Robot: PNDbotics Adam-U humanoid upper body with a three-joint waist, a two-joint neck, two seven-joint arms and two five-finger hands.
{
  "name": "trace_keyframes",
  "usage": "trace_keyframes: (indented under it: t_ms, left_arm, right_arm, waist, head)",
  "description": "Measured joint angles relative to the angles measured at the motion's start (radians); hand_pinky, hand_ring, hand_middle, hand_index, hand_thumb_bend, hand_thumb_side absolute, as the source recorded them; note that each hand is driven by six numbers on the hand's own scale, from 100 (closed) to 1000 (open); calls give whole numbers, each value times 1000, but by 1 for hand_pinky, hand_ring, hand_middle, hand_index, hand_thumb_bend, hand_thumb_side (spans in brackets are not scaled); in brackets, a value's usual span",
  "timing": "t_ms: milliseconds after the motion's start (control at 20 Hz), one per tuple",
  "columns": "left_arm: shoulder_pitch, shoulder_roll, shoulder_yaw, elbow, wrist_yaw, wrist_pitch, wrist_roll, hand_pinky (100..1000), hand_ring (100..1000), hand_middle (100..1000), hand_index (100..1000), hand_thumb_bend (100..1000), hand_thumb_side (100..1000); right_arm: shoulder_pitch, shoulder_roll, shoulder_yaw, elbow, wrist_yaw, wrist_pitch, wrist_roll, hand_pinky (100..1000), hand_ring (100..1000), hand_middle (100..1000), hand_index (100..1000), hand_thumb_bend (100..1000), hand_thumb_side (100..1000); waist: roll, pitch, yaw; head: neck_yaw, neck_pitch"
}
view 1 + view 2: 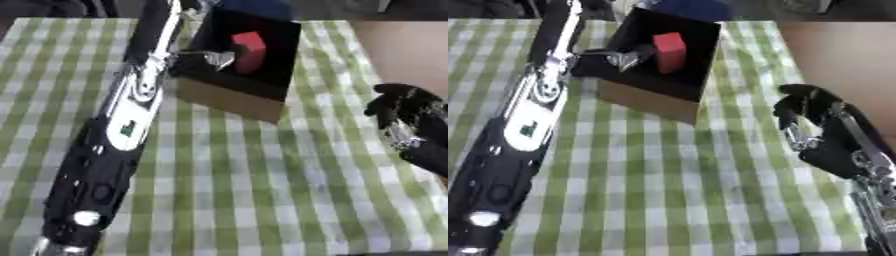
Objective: Pick up objects on the table and place them in the box.
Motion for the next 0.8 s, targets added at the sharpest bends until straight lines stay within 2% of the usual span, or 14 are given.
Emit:
trace_keyframes:
  t_ms: [400,800]
  left_arm:
    - [66,33,2,-112,137,125,-82,665,620,624,776,661,439]
    - [97,56,15,-135,298,155,-105,663,618,621,774,650,443]
  right_arm:
    - [2,0,-1,0,0,0,-2,795,672,620,829,100,389]
    - [4,0,-1,0,0,-1,-3,795,672,620,828,100,391]
  waist:
    - [0,0,11]
    - [-1,0,17]
  head:
    - [-5,0]
    - [-8,0]
